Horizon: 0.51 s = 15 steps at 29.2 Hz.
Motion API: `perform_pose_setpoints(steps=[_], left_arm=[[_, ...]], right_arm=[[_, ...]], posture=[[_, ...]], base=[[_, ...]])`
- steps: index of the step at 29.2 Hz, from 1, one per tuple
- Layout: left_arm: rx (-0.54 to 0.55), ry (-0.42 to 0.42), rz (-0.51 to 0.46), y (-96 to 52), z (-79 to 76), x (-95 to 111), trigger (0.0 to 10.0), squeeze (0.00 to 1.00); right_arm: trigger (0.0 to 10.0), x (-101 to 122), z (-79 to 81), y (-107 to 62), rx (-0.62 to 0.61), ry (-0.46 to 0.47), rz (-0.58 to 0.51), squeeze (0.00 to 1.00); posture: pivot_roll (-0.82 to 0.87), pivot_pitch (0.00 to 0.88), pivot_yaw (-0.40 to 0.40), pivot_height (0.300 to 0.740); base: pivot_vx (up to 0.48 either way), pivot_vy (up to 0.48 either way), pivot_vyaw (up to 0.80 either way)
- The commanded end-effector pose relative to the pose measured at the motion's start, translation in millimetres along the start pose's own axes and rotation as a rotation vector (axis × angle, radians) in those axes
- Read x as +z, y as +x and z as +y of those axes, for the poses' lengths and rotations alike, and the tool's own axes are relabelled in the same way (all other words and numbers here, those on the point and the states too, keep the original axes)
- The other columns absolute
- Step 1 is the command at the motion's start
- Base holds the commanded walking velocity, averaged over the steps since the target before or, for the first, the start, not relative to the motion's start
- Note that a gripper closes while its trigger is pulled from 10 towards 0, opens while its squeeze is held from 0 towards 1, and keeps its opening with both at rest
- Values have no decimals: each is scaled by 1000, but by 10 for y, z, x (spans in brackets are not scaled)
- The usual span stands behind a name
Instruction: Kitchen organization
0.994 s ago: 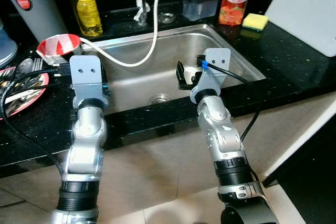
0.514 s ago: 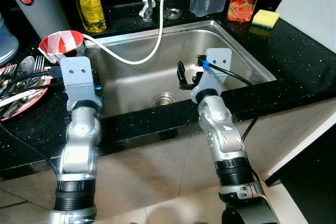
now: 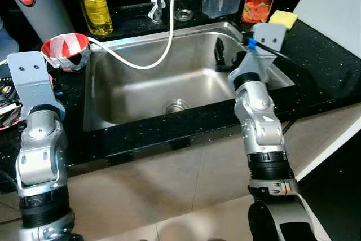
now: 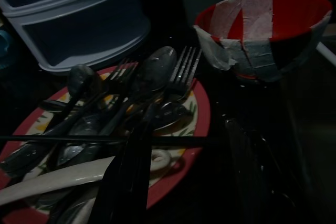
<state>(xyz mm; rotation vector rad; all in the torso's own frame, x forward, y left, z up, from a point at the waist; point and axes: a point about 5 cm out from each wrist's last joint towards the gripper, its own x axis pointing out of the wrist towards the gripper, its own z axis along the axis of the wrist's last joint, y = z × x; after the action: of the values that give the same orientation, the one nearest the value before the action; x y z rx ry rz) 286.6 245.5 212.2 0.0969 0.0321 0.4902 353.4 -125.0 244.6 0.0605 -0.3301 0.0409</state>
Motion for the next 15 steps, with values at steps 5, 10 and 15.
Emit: perform_pose_setpoints(steps=[5, 10, 15], left_arm=[[-36, 69, 20, 38, -182, 12, 10000, 0], [-91, 50, 9, -42, -306, 52, 10000, 0], [-109, 53, -11, -70, -360, 57, 10000, 0]], right_arm=[[10000, -49, 33, 23, -9, 30, 16, 0], [10000, -62, 49, 57, -1, 37, 26, 0], [10000, -68, 95, 45, 6, 47, 31, 0]], posture=[[98, 0, 66, 740], [105, 0, 58, 740], [94, 0, 47, 740]], base=[[0, 0, 0], [0, 0, 0], [0, 0, 0]])
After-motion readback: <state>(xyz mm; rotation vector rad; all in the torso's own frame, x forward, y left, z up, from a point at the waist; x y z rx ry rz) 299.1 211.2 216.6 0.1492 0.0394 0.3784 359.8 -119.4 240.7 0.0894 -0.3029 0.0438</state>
